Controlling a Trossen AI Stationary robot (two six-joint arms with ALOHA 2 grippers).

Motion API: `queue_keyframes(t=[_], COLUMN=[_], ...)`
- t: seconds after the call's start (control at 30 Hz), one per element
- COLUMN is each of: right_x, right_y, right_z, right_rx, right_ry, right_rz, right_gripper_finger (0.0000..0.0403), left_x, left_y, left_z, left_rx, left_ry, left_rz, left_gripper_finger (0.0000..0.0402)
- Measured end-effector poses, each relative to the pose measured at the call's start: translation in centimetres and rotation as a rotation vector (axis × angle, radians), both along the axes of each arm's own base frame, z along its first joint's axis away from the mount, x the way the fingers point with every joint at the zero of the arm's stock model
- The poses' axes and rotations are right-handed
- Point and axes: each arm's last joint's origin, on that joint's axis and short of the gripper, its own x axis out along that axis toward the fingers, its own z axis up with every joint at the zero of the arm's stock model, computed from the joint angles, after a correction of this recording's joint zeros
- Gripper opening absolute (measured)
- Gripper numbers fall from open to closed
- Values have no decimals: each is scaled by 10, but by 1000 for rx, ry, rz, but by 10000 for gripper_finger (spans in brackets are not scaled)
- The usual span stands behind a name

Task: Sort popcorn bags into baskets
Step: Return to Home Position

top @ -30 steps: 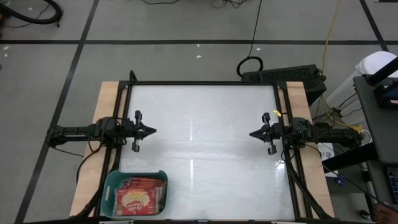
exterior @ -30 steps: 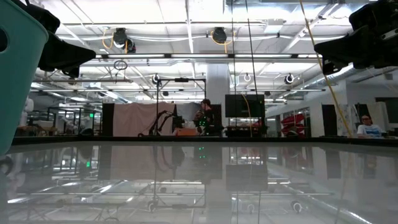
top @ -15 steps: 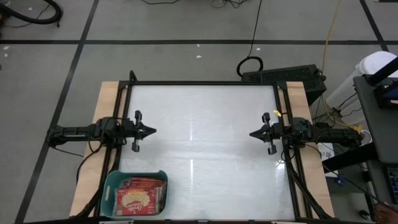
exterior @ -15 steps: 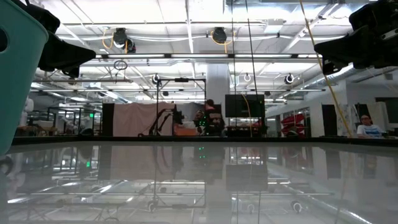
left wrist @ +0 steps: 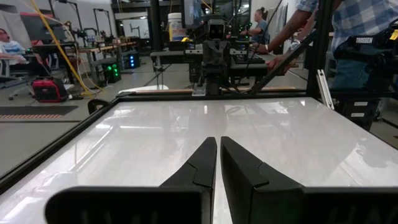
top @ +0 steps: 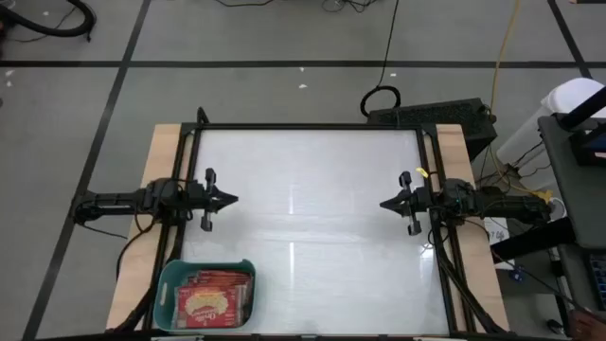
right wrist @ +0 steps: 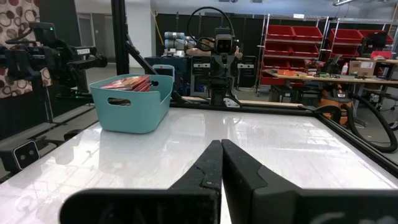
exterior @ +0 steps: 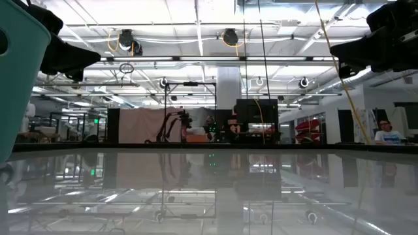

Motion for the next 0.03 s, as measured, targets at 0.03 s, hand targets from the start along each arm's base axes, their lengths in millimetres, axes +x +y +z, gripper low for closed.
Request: queue_keyframes(t=[0.03], right_x=[0], right_y=[0], right_z=[0], right_rx=[0], right_ry=[0], right_rz=[0], right_gripper_finger=[0], left_x=[0], left_y=[0], left_z=[0], left_rx=[0], left_ry=[0], left_rz=[0], left_gripper_finger=[28])
